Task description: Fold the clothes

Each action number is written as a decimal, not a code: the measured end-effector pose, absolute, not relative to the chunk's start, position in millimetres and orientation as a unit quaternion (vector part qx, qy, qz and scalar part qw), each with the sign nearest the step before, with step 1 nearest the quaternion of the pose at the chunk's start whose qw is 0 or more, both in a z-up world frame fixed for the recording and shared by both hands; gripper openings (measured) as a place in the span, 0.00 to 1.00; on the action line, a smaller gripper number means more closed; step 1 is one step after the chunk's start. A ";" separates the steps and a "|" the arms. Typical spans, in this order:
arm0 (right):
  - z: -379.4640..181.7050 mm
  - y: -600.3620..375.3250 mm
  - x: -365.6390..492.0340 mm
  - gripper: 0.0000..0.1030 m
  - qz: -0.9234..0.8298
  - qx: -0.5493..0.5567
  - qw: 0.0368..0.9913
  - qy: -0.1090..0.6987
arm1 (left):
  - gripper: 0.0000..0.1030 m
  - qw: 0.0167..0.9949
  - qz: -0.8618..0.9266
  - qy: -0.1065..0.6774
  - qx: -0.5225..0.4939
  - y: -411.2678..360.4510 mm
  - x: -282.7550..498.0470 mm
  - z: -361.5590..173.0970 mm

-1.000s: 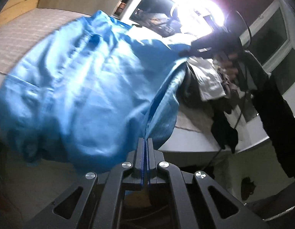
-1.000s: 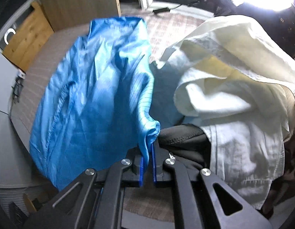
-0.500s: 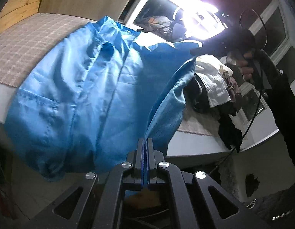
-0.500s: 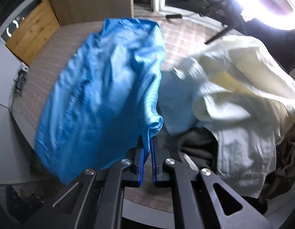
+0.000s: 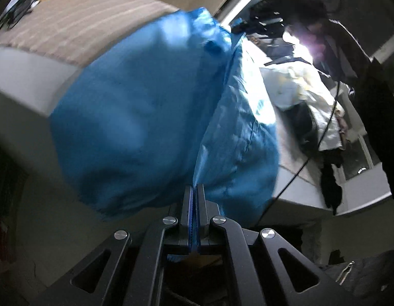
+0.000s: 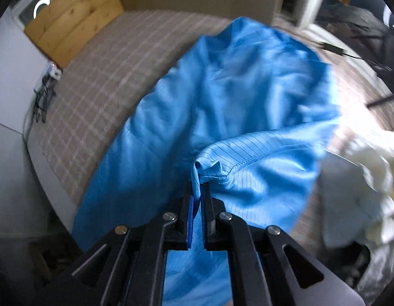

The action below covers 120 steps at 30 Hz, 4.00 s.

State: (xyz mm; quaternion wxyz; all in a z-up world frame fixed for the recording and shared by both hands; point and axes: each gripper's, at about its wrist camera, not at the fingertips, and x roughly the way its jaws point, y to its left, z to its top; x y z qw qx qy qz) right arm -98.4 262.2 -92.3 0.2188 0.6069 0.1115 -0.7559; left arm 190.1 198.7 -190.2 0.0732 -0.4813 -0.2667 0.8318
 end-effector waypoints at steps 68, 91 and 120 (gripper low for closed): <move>-218.5 343.9 206.7 0.50 -0.840 0.516 0.158 0.054 | 0.43 0.192 0.839 -0.001 -0.509 98.0 169.7 -239.0; -170.0 353.7 216.1 0.03 -0.806 0.528 0.270 -0.009 | 0.01 0.283 0.793 -0.098 -0.530 85.9 179.2 -193.8; -82.6 416.3 -62.1 0.24 -0.797 0.567 0.207 -0.031 | 0.17 0.224 0.790 -0.021 -0.570 102.7 -117.8 -88.0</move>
